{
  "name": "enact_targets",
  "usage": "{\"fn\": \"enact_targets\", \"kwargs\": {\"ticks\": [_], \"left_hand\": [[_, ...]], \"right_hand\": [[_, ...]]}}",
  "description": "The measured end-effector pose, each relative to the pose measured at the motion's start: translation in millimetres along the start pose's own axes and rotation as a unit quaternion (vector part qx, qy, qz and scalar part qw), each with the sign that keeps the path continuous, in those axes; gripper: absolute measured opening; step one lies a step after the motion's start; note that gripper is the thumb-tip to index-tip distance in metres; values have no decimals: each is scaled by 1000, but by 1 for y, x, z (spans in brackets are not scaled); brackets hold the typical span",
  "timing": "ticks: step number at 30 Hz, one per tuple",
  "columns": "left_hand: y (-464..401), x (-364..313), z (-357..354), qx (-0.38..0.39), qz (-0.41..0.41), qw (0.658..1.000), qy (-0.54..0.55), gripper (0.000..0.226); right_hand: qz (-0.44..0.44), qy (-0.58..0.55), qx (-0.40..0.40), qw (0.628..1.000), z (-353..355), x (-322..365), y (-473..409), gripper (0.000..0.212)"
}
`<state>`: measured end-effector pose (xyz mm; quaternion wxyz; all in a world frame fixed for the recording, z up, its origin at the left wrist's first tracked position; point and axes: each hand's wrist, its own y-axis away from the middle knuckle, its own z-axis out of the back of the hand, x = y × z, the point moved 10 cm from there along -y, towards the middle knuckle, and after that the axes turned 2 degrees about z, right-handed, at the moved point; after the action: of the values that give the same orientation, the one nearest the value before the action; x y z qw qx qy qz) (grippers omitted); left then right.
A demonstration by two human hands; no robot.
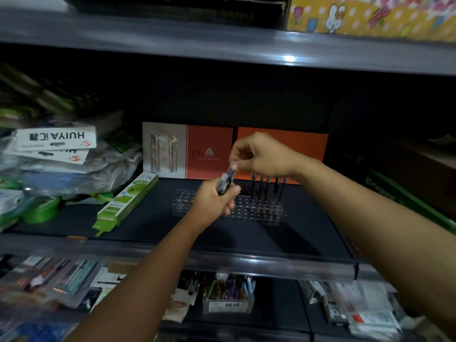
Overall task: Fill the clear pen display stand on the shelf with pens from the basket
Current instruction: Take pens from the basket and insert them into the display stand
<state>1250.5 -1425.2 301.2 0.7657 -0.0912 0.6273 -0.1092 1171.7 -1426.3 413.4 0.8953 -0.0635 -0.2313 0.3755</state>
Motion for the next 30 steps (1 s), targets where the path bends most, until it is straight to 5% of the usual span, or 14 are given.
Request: {"fn": "enact_targets", "kwargs": {"ticks": [18,30], "left_hand": [[14,13,41,-38,19,998,-56,19],[-10,22,26,-39,23,998,-37,17]], "right_hand": [[-124,-150,-249,949,72,-31,9,8],[-141,26,-168,975,31,-77,-6,4]]}}
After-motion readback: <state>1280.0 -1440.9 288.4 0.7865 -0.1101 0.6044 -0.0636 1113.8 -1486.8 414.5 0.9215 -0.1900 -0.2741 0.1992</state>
